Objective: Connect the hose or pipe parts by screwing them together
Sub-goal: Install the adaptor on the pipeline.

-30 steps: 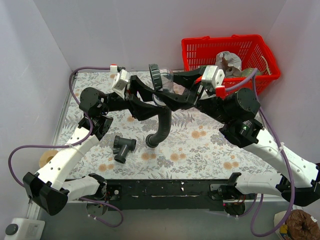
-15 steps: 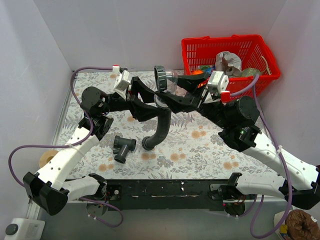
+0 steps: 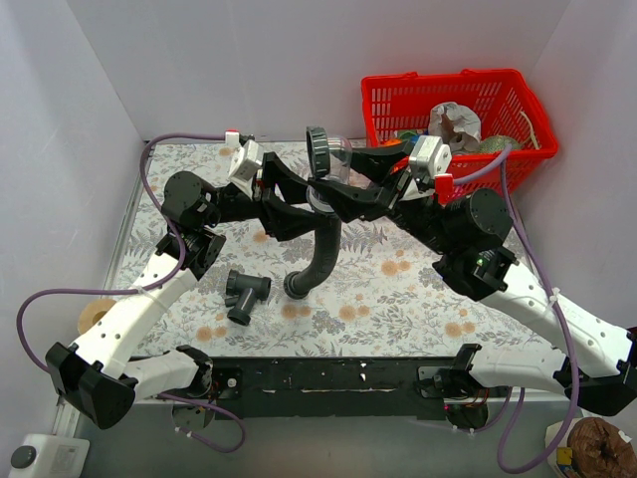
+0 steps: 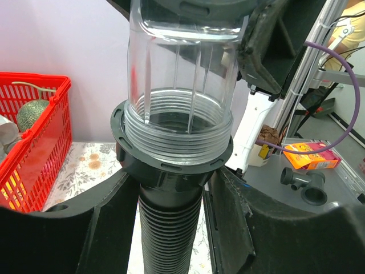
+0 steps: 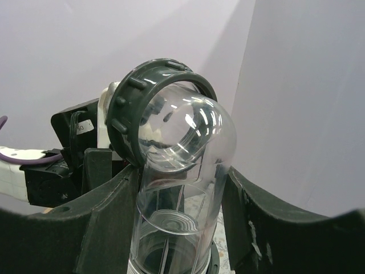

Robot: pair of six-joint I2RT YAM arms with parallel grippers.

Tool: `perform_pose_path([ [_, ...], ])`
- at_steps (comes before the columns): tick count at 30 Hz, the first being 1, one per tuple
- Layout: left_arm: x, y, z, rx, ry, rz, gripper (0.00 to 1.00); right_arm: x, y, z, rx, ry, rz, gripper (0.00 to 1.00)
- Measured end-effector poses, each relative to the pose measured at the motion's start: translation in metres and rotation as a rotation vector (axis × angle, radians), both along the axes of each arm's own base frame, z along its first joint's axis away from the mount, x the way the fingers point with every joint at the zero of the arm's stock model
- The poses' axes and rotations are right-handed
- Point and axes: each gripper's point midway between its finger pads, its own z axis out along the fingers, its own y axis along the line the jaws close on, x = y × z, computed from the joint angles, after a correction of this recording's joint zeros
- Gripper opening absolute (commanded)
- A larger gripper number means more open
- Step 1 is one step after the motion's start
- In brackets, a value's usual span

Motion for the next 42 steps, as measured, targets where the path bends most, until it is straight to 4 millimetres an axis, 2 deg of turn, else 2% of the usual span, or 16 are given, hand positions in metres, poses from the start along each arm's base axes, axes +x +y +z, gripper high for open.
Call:
perform_pose_path([
  [15, 0.015, -0.003, -0.018, 0.05, 0.014, 0.059, 0.0, 0.013, -0.004, -0.021, -0.014, 0.052, -0.07, 0.01],
  [30, 0.022, -0.004, -0.019, 0.049, 0.011, 0.097, 0.0, 0.017, -0.002, -0.023, 0.0, 0.071, -0.234, 0.01],
  [35, 0.032, -0.003, -0.023, 0.058, 0.024, 0.139, 0.0, 0.01, 0.009, -0.026, -0.011, 0.087, -0.257, 0.01],
  [42, 0.037, -0.003, -0.024, 0.057, 0.017, 0.169, 0.0, 0.014, 0.006, -0.027, -0.01, 0.106, -0.314, 0.01],
])
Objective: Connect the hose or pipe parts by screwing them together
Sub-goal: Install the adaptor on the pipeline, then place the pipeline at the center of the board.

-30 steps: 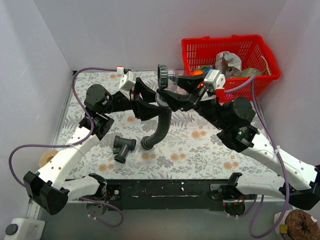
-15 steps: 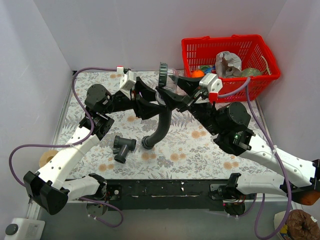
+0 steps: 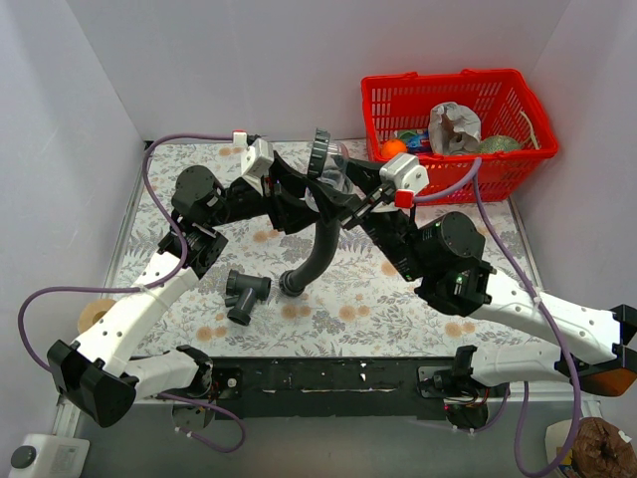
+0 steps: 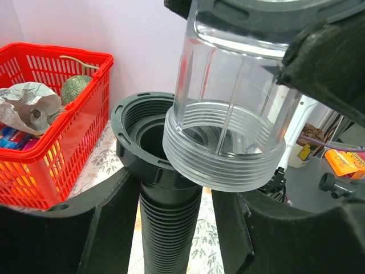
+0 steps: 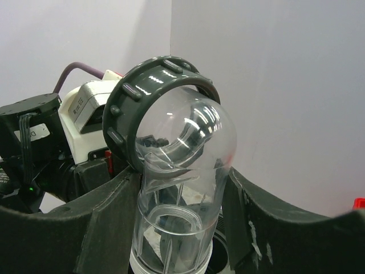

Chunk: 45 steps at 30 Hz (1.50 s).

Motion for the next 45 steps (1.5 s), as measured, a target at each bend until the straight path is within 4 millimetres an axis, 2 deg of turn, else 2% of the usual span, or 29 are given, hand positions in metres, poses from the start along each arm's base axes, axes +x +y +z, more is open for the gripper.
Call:
perform_pose_path([
  [7, -0.003, 0.0, -0.001, 0.006, -0.016, -0.017, 0.0, -0.002, -0.004, 0.009, -0.022, -0.02, -0.029, 0.01],
  [13, -0.014, -0.002, -0.002, 0.022, -0.062, -0.069, 0.0, 0.006, -0.011, 0.015, -0.084, -0.047, -0.096, 0.01],
  [16, -0.021, -0.005, -0.008, 0.048, -0.089, -0.095, 0.03, 0.013, -0.023, 0.013, -0.102, -0.045, -0.168, 0.01],
  [18, -0.024, -0.009, -0.016, 0.085, -0.105, -0.104, 0.0, 0.017, -0.036, 0.009, -0.109, -0.037, -0.222, 0.01],
  [22, -0.013, -0.031, -0.033, 0.189, -0.125, -0.105, 0.0, 0.019, -0.078, 0.002, -0.074, -0.014, -0.322, 0.01],
  [24, -0.001, -0.047, -0.051, 0.258, -0.129, -0.098, 0.0, 0.017, -0.102, 0.004, -0.038, -0.006, -0.361, 0.01],
  [27, 0.013, -0.074, -0.094, 0.385, -0.129, -0.096, 0.0, 0.013, -0.134, 0.016, 0.034, 0.004, -0.399, 0.01],
  [30, 0.01, -0.102, -0.153, 0.552, -0.182, -0.129, 0.0, 0.01, -0.153, 0.024, 0.077, 0.009, -0.42, 0.01],
  [33, 0.0, -0.114, -0.208, 0.713, -0.275, -0.19, 0.0, 0.008, -0.167, 0.027, 0.094, 0.011, -0.446, 0.01],
  [36, -0.003, -0.112, -0.243, 0.813, -0.372, -0.239, 0.0, 0.007, -0.175, 0.029, 0.096, 0.009, -0.46, 0.01],
  [40, -0.005, -0.098, -0.279, 0.899, -0.455, -0.282, 0.0, 0.007, -0.182, 0.025, 0.087, 0.008, -0.479, 0.01],
  [45, -0.029, -0.082, -0.335, 1.002, -0.475, -0.393, 0.02, 0.011, -0.184, 0.007, 0.051, 0.026, -0.514, 0.01],
])
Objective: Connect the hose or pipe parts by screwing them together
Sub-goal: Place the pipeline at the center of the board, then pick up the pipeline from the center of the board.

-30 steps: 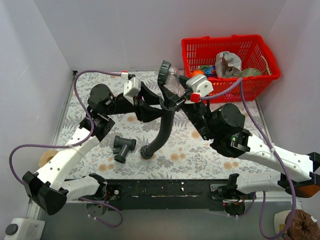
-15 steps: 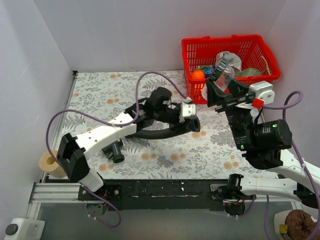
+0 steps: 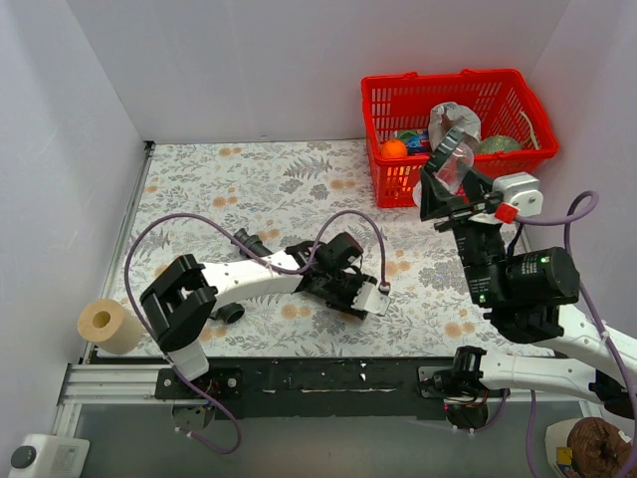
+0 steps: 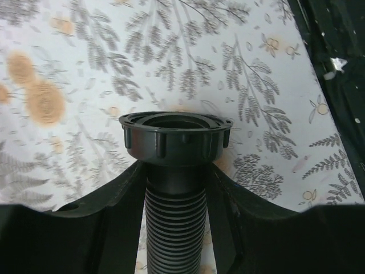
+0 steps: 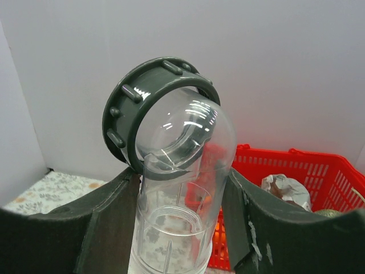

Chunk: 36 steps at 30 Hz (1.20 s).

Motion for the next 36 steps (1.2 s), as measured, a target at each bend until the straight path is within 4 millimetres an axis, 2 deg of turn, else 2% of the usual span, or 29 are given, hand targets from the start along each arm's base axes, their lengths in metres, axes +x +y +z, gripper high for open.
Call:
perform_pose_path([
  [2, -0.009, 0.005, -0.023, 0.05, 0.024, -0.02, 0.11, 0.003, 0.003, -0.012, -0.025, 0.019, -0.014, 0.01],
  [3, -0.012, 0.007, -0.033, 0.072, 0.035, -0.027, 0.24, 0.004, 0.005, -0.018, -0.035, 0.028, -0.02, 0.01],
  [4, -0.013, 0.008, -0.042, 0.09, 0.044, -0.033, 0.29, 0.005, 0.005, -0.023, -0.037, 0.036, -0.02, 0.01],
  [5, -0.012, 0.005, -0.044, 0.084, 0.043, -0.037, 0.38, 0.005, 0.007, -0.029, -0.039, 0.046, -0.017, 0.01],
  [6, -0.012, 0.003, -0.044, 0.075, 0.041, -0.039, 0.51, 0.006, 0.009, -0.036, -0.047, 0.057, -0.016, 0.01],
  [7, -0.011, 0.002, -0.045, 0.074, 0.041, -0.038, 0.55, 0.006, 0.01, -0.043, -0.051, 0.07, -0.014, 0.01],
  [9, -0.009, -0.002, -0.047, 0.073, 0.043, -0.039, 0.71, 0.006, 0.011, -0.055, -0.053, 0.093, -0.008, 0.01],
  [10, -0.009, -0.002, -0.054, 0.087, 0.049, -0.041, 0.85, 0.006, 0.011, -0.059, -0.052, 0.104, -0.004, 0.01],
  [12, -0.016, 0.002, -0.069, 0.126, 0.098, -0.049, 0.98, 0.005, 0.009, -0.065, -0.042, 0.118, 0.004, 0.01],
  [16, -0.016, 0.002, -0.069, 0.146, 0.111, -0.058, 0.98, 0.002, 0.002, -0.069, -0.018, 0.129, 0.015, 0.01],
  [23, -0.017, 0.0, -0.072, 0.188, 0.149, -0.061, 0.98, -0.003, -0.013, -0.063, 0.028, 0.122, 0.021, 0.01],
  [31, -0.013, -0.018, -0.072, 0.182, 0.179, -0.071, 0.98, -0.001, -0.008, -0.076, -0.01, 0.133, 0.019, 0.01],
  [36, -0.014, -0.02, -0.071, 0.172, 0.178, -0.091, 0.98, -0.001, -0.008, -0.076, -0.009, 0.133, 0.02, 0.01],
])
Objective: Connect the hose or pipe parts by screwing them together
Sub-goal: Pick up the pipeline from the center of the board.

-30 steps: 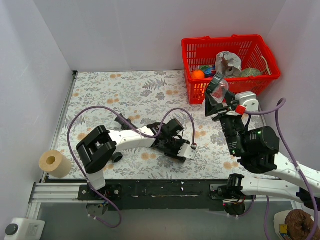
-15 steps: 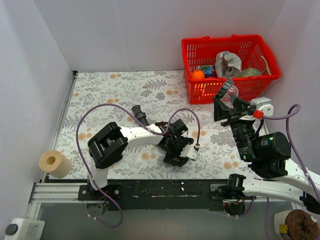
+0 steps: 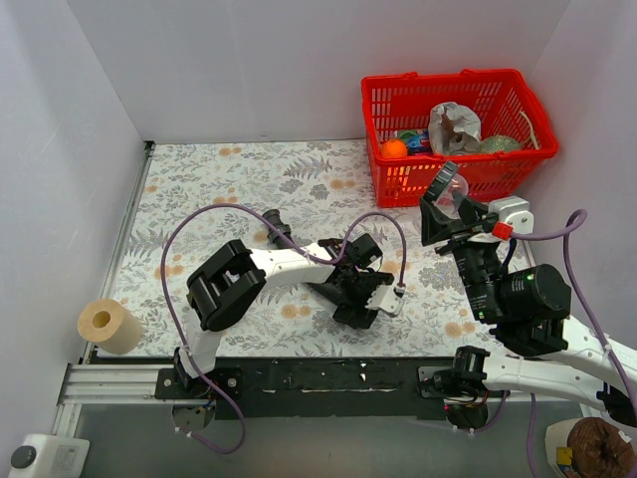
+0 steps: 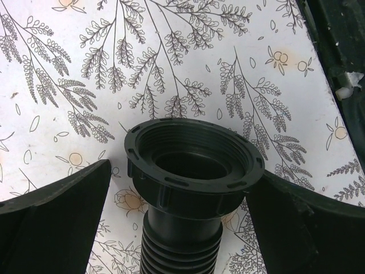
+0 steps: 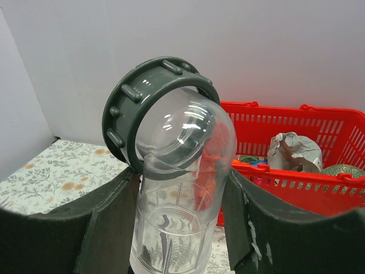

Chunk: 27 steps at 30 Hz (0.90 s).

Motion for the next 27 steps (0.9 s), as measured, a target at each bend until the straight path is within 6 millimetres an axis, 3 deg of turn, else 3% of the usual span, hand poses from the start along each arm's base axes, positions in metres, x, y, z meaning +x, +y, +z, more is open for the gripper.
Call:
perform_pose_path([
  [6, -0.003, -0.002, 0.0, -0.036, -0.003, -0.035, 0.97, 0.0, 0.0, 0.0, 0.001, 0.0, 0.0, 0.01],
  [9, -0.005, -0.004, 0.001, -0.061, -0.006, -0.055, 0.84, 0.0, -0.001, 0.001, 0.003, -0.001, 0.0, 0.01],
  [15, -0.009, -0.006, 0.002, -0.099, -0.007, -0.087, 0.75, -0.001, -0.002, 0.001, 0.007, -0.002, -0.001, 0.01],
  [20, -0.01, -0.009, 0.002, -0.116, -0.011, -0.102, 0.73, -0.001, -0.002, 0.001, 0.006, -0.001, 0.0, 0.01],
  [27, -0.008, -0.01, 0.002, -0.127, -0.027, -0.119, 0.59, -0.001, -0.002, 0.0, 0.004, 0.001, 0.001, 0.01],
])
